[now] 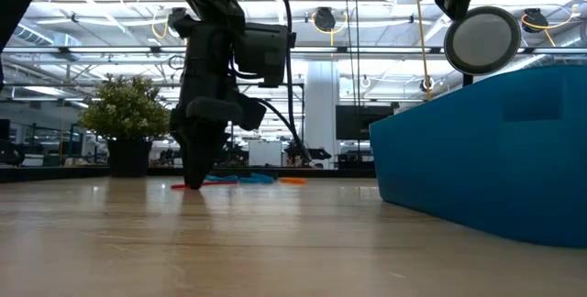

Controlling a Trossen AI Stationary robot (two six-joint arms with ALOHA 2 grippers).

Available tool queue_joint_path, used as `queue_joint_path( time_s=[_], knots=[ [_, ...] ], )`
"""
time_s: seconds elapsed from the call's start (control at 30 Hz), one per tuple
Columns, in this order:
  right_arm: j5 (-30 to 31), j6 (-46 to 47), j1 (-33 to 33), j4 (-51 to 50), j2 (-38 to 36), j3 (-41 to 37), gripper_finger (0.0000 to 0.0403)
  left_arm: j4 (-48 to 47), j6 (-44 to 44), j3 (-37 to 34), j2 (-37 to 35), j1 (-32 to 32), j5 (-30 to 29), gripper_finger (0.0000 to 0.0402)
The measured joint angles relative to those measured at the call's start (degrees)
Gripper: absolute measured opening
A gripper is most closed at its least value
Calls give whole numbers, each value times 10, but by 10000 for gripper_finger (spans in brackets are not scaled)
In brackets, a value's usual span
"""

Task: Pick and place rubber bands into bin
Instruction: Put the red rubber band into the blue bin

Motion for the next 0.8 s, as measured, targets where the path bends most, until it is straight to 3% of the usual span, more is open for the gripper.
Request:
queue_joint_path(
  time_s=[0.2,0.53,0.8],
  knots=[
    [0,0,0,0,0,0,160,0,0,-1,0,0,-4,83],
    [0,0,0,0,0,0,161,0,2,-1,1,-1,-14,12],
    [0,-2,0,0,0,0,162,-1,6,-2,-2,-1,-10,12]
  ],
)
